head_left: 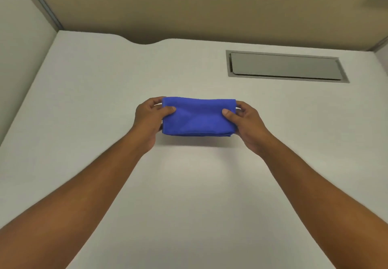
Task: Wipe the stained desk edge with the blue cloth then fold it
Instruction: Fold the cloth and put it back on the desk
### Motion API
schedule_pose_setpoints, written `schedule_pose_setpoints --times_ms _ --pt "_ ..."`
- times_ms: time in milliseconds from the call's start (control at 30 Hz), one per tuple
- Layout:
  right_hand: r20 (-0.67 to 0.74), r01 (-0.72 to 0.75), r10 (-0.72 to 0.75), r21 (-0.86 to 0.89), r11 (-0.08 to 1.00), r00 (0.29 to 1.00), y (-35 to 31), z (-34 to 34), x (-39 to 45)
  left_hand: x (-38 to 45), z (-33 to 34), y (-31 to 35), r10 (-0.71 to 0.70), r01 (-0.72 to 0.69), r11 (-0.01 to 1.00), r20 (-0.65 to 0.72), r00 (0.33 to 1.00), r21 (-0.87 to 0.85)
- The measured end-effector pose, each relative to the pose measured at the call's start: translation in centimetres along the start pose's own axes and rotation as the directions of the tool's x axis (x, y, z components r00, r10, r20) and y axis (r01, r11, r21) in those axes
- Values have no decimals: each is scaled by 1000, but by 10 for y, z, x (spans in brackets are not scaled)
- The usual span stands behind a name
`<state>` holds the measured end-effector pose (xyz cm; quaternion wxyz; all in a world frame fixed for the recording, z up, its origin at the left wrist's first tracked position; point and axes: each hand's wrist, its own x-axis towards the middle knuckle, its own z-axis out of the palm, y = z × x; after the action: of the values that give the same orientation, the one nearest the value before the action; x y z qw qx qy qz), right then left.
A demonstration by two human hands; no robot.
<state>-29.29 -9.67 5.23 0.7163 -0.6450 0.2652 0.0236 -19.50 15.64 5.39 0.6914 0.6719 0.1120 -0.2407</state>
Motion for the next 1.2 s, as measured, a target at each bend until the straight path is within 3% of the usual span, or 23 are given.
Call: schedule_pose_setpoints --times_ms 167,400,500,600,700,800,867,933,1000,1033,1133,1200 --pt "-86 103 -133 -284 953 987 -33 -35 83 74 60 27 43 -39 992 -34 998 123" --pt "-159 79 -161 -426 901 974 -75 -59 208 196 121 68 60 -19 983 -219 974 184" --pt "-243 120 -251 -451 884 937 -86 -64 251 235 138 78 191 -95 946 -295 936 310" --pt "-273 166 -356 -535 828 894 -91 -66 287 267 150 82 370 -214 856 -269 889 470" --pt "-215 166 -386 -646 745 897 -87 -67 310 293 152 81 462 -285 742 -155 873 607" --pt "-113 162 -406 -796 583 907 -77 -66 318 304 146 73 503 -335 594 -13 864 732" --pt "-53 186 -515 -897 401 855 -71 -64 317 302 140 64 618 -418 347 131 775 839" --pt "53 218 -607 -955 201 793 -67 -61 314 298 135 55 707 -478 24 323 629 878" --pt "167 230 -574 -972 40 802 -64 -59 310 297 133 48 669 -510 -221 510 541 831" --pt "191 233 -541 -972 10 819 -63 -58 307 295 133 47 624 -511 -273 554 550 815" --pt "189 231 -521 -973 15 832 -70 -58 295 284 136 52 544 -463 -303 551 633 833" --pt "174 234 -550 -971 40 817 -81 -57 281 268 138 60 542 -453 -325 556 631 830"
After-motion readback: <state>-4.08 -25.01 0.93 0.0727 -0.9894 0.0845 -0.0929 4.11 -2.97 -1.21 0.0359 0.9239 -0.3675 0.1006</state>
